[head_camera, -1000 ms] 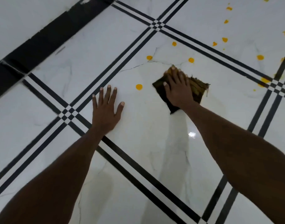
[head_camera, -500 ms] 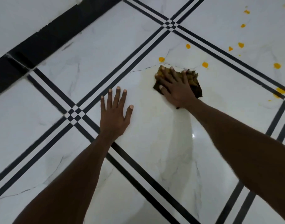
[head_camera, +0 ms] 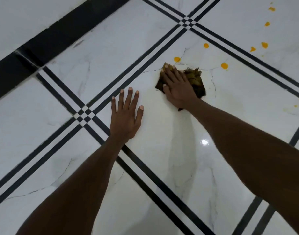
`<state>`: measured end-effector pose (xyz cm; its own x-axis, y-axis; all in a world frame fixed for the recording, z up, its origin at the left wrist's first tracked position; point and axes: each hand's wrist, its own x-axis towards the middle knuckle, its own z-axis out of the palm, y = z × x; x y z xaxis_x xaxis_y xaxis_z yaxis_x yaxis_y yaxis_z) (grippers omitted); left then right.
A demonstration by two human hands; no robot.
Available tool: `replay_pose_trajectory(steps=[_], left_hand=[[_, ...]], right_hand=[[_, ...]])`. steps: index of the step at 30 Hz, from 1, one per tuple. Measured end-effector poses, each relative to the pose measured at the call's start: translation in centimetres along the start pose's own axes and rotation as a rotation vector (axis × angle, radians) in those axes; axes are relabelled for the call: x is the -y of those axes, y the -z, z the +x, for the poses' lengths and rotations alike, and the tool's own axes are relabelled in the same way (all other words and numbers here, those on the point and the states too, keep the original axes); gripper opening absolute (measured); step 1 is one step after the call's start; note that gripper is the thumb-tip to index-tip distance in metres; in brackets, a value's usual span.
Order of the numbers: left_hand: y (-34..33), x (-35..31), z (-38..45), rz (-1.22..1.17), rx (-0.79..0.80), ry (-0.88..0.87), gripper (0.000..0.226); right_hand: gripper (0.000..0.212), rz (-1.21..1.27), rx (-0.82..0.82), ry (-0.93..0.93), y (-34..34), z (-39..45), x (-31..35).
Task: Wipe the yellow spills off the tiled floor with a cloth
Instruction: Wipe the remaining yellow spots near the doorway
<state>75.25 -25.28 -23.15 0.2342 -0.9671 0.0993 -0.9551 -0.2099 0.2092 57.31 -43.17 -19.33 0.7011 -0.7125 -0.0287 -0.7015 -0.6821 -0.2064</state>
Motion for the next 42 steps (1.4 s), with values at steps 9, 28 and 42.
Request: replay_pose_trajectory(steps=[9,28,42], left_hand=[[0.4,0.0,-0.2,-0.043,0.013,0.005,0.064],[0.6,-0.2,0.2,-0.038,0.048,0.009,0.065],[0.4,-0.3,0.1,-0.034,0.055,0.02,0.064]], right_hand=[[0.058,-0.131,0.084,0.298,0.0,-8.6,-3.6],[0.065,-0.148,0.109,0.367,0.4,-14.5,-2.3],[0.061,0.031,-0.091,-0.053,-2.5,-12.5,4.1]])
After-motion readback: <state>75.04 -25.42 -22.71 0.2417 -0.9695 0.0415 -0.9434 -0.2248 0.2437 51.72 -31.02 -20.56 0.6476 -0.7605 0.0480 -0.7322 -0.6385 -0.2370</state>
